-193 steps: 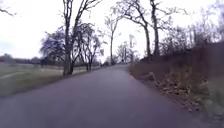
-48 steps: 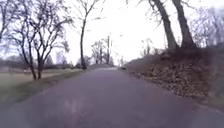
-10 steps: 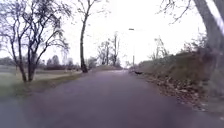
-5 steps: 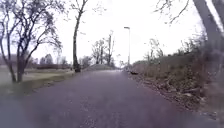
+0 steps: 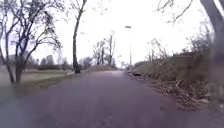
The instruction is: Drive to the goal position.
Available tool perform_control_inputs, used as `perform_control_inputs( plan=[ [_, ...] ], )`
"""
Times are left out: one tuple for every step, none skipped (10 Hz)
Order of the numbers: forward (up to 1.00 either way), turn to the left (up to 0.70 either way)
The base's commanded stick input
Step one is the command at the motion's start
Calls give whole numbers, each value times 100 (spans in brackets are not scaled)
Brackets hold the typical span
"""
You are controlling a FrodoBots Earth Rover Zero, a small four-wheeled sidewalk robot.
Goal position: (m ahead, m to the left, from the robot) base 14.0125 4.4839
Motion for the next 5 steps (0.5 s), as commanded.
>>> perform_control_inputs(
  plan=[
    [100,0],
    [100,0],
    [100,0],
    [100,0],
    [100,0]
  ],
)
